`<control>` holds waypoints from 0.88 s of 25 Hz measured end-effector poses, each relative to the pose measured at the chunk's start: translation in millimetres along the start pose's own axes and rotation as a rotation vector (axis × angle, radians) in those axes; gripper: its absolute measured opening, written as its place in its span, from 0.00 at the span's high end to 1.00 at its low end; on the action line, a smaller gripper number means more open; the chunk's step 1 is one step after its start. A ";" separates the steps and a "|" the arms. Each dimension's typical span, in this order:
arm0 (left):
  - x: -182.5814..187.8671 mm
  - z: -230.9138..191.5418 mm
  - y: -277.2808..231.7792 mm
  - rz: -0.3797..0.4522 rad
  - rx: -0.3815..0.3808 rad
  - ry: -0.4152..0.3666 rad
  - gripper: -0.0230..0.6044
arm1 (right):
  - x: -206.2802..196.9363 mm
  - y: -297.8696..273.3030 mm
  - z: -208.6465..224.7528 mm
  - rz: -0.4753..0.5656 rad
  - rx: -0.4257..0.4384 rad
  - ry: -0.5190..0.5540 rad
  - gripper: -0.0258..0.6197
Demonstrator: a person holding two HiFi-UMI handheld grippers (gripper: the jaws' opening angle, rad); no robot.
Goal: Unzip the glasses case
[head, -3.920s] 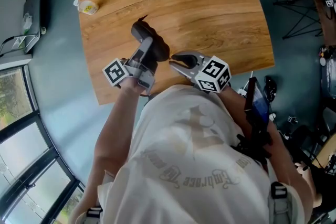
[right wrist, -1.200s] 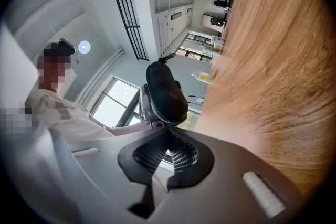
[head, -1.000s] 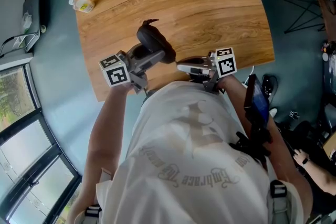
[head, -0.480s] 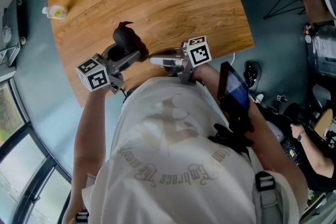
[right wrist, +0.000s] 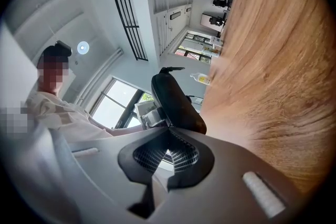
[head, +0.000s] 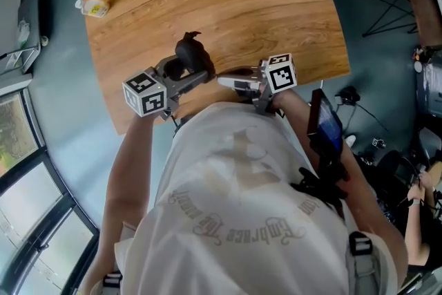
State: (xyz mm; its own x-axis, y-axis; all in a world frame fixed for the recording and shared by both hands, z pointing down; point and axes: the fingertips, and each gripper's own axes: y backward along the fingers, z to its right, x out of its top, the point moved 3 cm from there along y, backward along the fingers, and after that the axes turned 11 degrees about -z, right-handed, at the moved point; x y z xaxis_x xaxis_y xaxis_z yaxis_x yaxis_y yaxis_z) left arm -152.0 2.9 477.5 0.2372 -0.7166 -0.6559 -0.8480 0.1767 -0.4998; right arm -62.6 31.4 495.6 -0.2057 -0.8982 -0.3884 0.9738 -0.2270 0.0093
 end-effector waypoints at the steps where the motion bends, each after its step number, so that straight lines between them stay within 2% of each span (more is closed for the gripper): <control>1: -1.0 0.8 -0.5 -0.011 0.004 -0.012 0.48 | 0.5 0.0 -0.6 0.000 0.003 0.000 0.95; 8: -10.2 -2.1 -3.5 -0.099 0.029 -0.069 0.48 | 3.9 -1.8 1.9 0.015 -0.002 -0.003 0.95; 11: -21.5 -2.6 -5.6 -0.174 0.049 -0.103 0.49 | 6.1 -1.4 1.6 0.026 -0.005 0.003 0.95; 15: -27.2 -3.3 -7.2 -0.245 0.105 -0.131 0.49 | 4.4 -2.7 4.6 -0.029 -0.048 0.018 0.95; 17: -24.0 -0.9 -8.9 -0.263 0.118 -0.136 0.49 | 1.6 -4.4 6.1 -0.065 -0.070 0.025 0.95; 19: -18.0 3.2 -10.9 -0.272 0.098 -0.143 0.48 | 0.7 -6.2 6.2 -0.084 -0.073 0.028 0.95; 22: -7.6 4.7 -11.2 -0.228 0.064 -0.149 0.47 | 0.9 -7.4 6.0 -0.080 -0.053 0.013 0.95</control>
State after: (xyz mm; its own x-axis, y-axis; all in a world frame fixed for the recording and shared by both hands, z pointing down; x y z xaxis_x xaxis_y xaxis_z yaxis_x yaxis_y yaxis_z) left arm -142.1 9.5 485.4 0.4900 -0.6362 -0.5960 -0.7339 0.0678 -0.6758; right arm -70.5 30.0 500.7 -0.2825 -0.8730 -0.3976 0.9580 -0.2778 -0.0708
